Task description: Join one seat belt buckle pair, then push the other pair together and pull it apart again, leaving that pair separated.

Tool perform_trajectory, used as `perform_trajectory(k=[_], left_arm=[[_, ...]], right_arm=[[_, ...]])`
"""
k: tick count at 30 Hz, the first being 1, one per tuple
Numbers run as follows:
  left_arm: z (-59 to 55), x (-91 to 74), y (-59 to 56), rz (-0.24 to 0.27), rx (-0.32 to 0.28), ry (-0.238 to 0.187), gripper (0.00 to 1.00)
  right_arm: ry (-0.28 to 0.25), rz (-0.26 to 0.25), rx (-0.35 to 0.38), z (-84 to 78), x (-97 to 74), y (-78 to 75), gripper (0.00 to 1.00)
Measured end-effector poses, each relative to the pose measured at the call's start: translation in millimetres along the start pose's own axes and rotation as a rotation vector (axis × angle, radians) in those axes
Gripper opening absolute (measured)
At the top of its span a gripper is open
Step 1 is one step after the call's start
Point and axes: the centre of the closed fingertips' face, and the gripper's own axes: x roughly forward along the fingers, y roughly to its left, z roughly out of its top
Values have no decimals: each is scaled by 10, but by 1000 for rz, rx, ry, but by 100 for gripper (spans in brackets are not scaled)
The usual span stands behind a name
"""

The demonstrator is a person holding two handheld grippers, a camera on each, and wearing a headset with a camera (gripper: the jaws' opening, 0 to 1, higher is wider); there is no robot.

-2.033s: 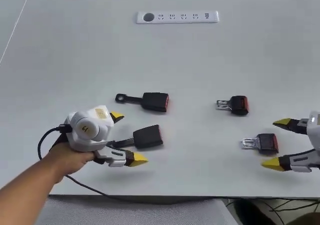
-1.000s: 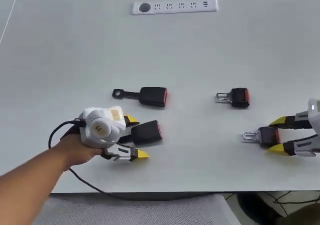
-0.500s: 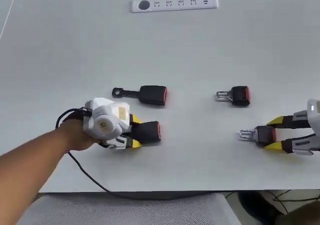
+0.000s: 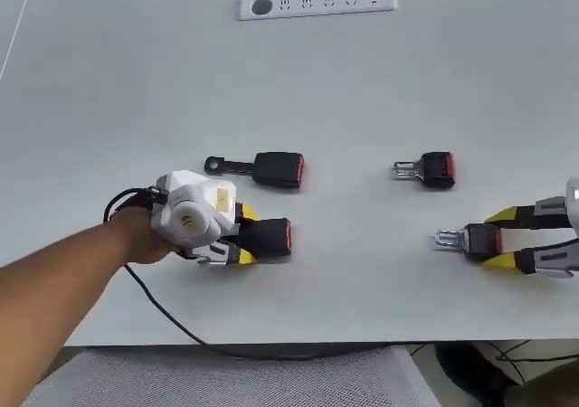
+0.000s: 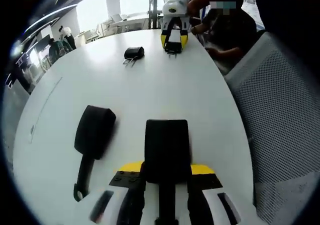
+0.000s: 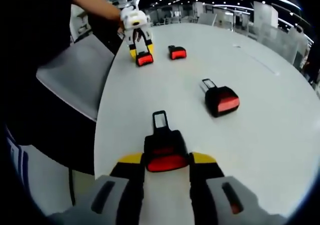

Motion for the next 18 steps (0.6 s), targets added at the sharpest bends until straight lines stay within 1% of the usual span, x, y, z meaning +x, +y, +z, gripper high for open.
perform_trajectory(k=[3, 7, 14, 17, 18], left_arm=[[-5, 16, -4, 1, 4, 0, 33], [-12, 30, -3, 1, -3, -1, 33], [-23, 36, 1, -2, -4, 15, 33], [-23, 41, -2, -5, 6, 31, 33], [-24, 43, -1, -6, 5, 35, 33]], right_arm=[[-24, 2, 10, 19, 9, -4, 34], [-50, 0, 4, 55, 46, 2, 34], [-84, 16, -3, 156, 136, -7, 34], [-117, 20, 5, 236, 203, -4, 34], [-121, 21, 6, 245, 211, 3, 34]])
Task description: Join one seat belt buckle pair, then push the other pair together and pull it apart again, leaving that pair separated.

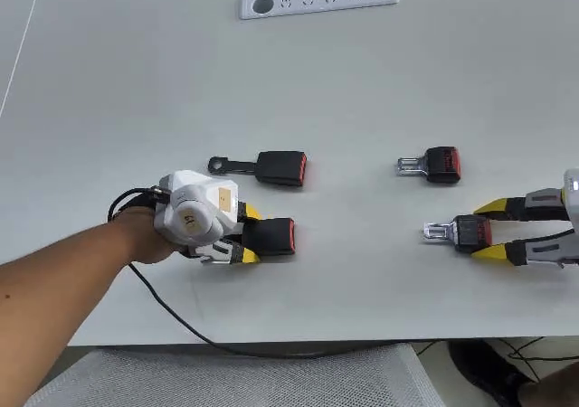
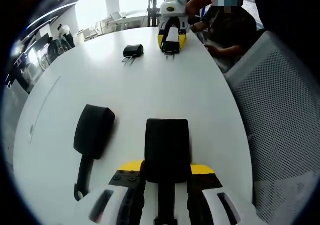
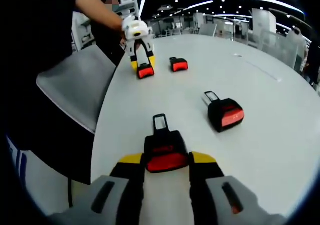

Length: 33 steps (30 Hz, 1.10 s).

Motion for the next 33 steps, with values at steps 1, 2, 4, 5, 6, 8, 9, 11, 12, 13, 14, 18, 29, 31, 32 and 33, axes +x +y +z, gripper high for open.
perform_trajectory(k=[1, 2, 4, 5, 6, 8, 9, 11, 12, 13, 14, 18, 29, 31, 32, 33], left_arm=[[-1, 0, -2, 0, 1, 3, 33], [-1, 0, -3, 0, 0, 6, 33], [-2, 0, -3, 1, -2, 9, 33], [-2, 0, -2, 1, -2, 10, 33], [-4, 0, 0, 1, -3, 12, 33], [-5, -1, 2, 1, -4, 16, 33], [-2, -1, 1, 2, -5, 16, 33], [-1, -2, 4, 3, -9, 15, 33], [-2, -3, 5, 3, -10, 16, 33], [0, -5, 3, 3, -10, 17, 33], [1, -6, 4, 4, -10, 18, 33], [0, -11, -1, 4, -12, 21, 33], [-7, -14, -16, 6, -15, 31, 33], [-9, -14, -16, 5, -15, 33, 33], [-8, -14, -15, 6, -16, 34, 33], [-8, -14, -15, 6, -16, 34, 33]], right_arm=[[-2, 3, -2, 8, 26, 19, 34], [-10, 1, -6, 27, 44, 18, 34], [-27, 3, -6, 78, 94, 28, 34], [-30, 4, -10, 99, 122, 44, 34], [-34, 6, -14, 119, 138, 58, 34], [-37, 10, -26, 153, 178, 93, 34], [-41, 15, -27, 173, 200, 112, 34], [-46, 22, -35, 212, 262, 151, 34], [-58, 28, -46, 243, 279, 147, 34], [-56, 26, -37, 243, 295, 159, 34], [-66, 26, -43, 269, 331, 171, 34], [-94, 36, -50, 366, 445, 219, 34], [-103, 74, -58, 545, 660, 347, 34], [-97, 74, -69, 570, 681, 358, 34], [-98, 77, -69, 599, 705, 351, 34], [-91, 73, -59, 603, 720, 339, 34]])
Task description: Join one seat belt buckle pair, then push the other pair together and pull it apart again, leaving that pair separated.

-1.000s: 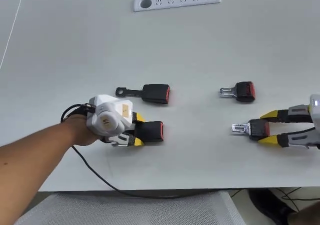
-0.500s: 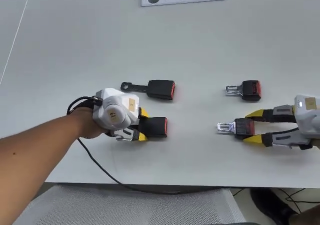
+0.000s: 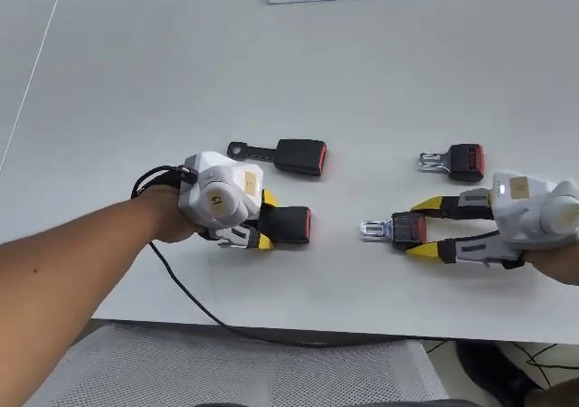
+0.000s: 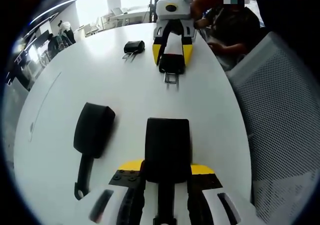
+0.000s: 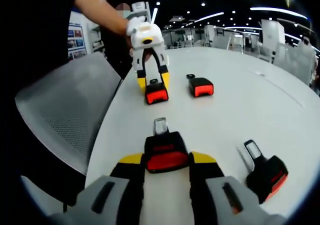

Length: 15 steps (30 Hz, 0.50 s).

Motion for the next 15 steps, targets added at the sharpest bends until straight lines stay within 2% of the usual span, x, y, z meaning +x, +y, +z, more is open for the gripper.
perform_trajectory(k=[7, 11, 15], left_arm=[[2, 0, -4, 3, -6, 2, 33], [0, -1, -7, 7, -12, 7, 33], [-1, 3, -7, 9, -14, 18, 33]], right_arm=[[-16, 11, -9, 162, 213, -43, 34], [-28, 33, -29, 297, 385, -8, 34], [-26, 35, -23, 337, 467, -3, 34]])
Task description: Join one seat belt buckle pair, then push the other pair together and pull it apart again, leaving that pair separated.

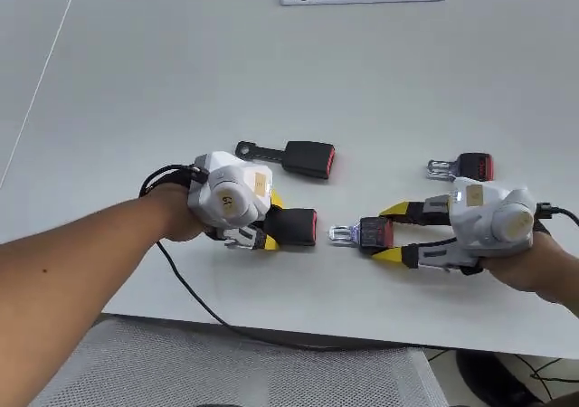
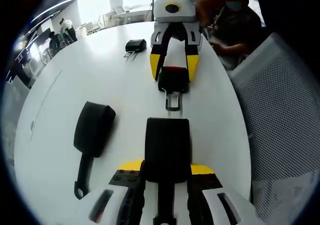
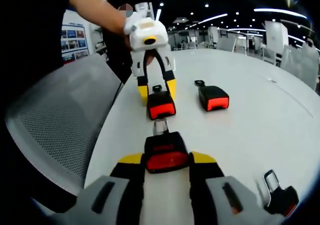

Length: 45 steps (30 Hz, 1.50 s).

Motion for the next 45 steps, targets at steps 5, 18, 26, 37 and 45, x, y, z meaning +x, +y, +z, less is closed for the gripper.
perform_trajectory(k=[5, 18, 26, 37, 45], left_arm=[[5, 5, 2, -2, 9, 12, 33], [11, 11, 13, -4, 10, 18, 33], [19, 13, 17, -2, 21, 19, 33], [19, 10, 21, -6, 44, 33, 32], [12, 13, 12, -5, 45, 30, 33]], right_arm=[[-12, -2, 11, 71, 104, -10, 34], [4, -6, 35, 100, 271, -81, 34], [22, -16, 29, 102, 344, -85, 34], [39, -38, 35, 166, 468, -51, 33], [50, -40, 31, 168, 468, -36, 34]])
